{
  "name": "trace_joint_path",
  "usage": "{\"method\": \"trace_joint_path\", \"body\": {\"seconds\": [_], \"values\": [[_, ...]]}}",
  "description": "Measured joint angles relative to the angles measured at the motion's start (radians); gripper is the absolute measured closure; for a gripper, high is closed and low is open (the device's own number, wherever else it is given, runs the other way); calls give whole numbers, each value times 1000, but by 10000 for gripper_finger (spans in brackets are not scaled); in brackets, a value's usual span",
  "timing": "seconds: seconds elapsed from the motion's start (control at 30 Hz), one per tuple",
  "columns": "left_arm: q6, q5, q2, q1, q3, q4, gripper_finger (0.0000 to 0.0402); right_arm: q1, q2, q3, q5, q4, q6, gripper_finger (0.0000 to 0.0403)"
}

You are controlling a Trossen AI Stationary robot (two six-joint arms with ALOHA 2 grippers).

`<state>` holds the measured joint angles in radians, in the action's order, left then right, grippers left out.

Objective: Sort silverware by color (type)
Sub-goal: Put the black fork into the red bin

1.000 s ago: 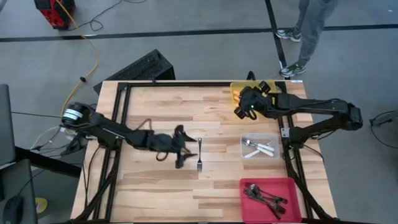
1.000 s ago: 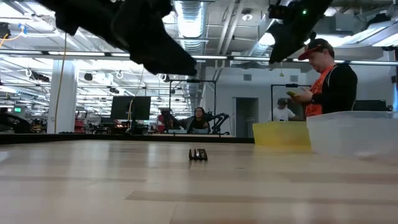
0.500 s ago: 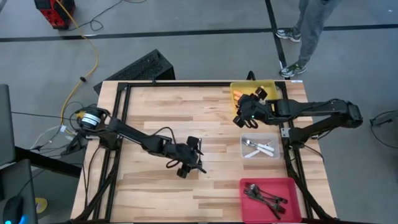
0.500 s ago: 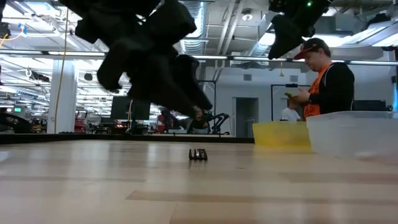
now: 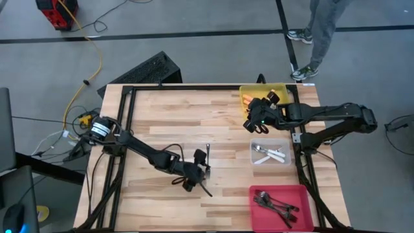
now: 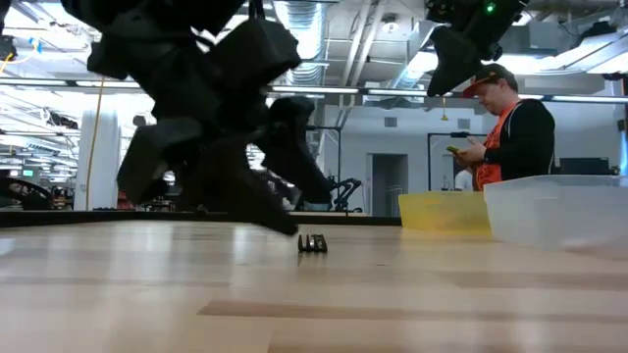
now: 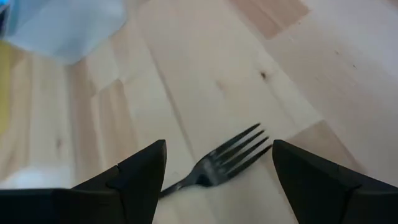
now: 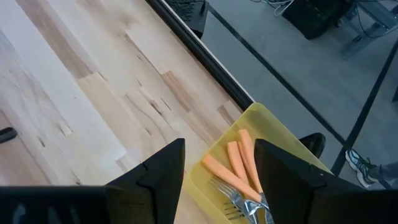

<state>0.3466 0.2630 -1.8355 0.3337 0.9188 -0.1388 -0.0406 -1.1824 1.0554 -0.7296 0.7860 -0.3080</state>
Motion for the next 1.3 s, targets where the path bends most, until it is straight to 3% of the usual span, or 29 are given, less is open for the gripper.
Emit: {"method": "trace_joint_path", "body": {"seconds": [0.13,0.4,0.87,1.0,1.13,1.23,1.3], "values": [[-12,-45,-49,-2,-1,-50,125,0,0,0,0,0,-2,184],[-42,-24,-124,-5,4,-141,134,0,0,0,0,3,-8,184],[-105,-22,-127,-31,-4,-103,302,2,0,0,4,3,-9,184],[-102,36,-128,-31,-5,-94,348,2,0,0,21,3,-9,184],[-97,157,-129,-37,-7,-79,390,4,0,0,27,3,-10,184],[-118,234,-129,-31,-7,-68,396,14,0,0,27,7,-23,184],[-139,232,-120,-30,-8,-53,398,23,0,0,27,7,-25,184]]}}
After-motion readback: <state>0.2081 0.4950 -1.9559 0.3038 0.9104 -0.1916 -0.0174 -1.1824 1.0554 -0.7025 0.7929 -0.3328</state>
